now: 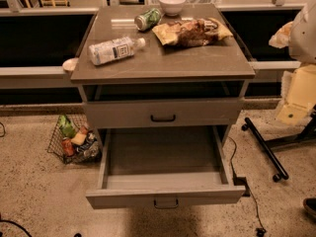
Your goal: Place blue plastic bottle into middle drawer
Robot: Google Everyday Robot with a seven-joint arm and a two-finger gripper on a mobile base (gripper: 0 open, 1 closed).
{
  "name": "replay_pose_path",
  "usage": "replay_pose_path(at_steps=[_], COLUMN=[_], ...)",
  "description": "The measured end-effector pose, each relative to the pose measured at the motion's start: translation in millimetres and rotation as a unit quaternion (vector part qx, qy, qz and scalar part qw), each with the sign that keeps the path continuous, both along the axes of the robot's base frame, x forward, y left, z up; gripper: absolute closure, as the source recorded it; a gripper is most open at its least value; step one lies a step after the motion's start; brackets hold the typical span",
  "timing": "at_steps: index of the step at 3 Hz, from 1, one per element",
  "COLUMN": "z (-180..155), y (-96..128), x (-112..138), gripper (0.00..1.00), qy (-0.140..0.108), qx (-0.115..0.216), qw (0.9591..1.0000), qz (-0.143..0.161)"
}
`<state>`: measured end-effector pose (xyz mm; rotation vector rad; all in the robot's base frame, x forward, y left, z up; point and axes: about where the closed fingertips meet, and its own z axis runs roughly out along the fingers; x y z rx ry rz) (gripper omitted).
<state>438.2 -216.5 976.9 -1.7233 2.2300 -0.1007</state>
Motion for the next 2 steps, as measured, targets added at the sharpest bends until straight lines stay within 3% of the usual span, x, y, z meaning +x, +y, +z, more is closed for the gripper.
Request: replay_pose_path(at_steps=[1,2], z=[0,0], y=[0,16], x=[0,25], gripper=[0.0,0.0], qy=[0.0,-0.016], qx=[0.0,0.016], qw=[1.0,0.9996], qz=[0.0,0.018])
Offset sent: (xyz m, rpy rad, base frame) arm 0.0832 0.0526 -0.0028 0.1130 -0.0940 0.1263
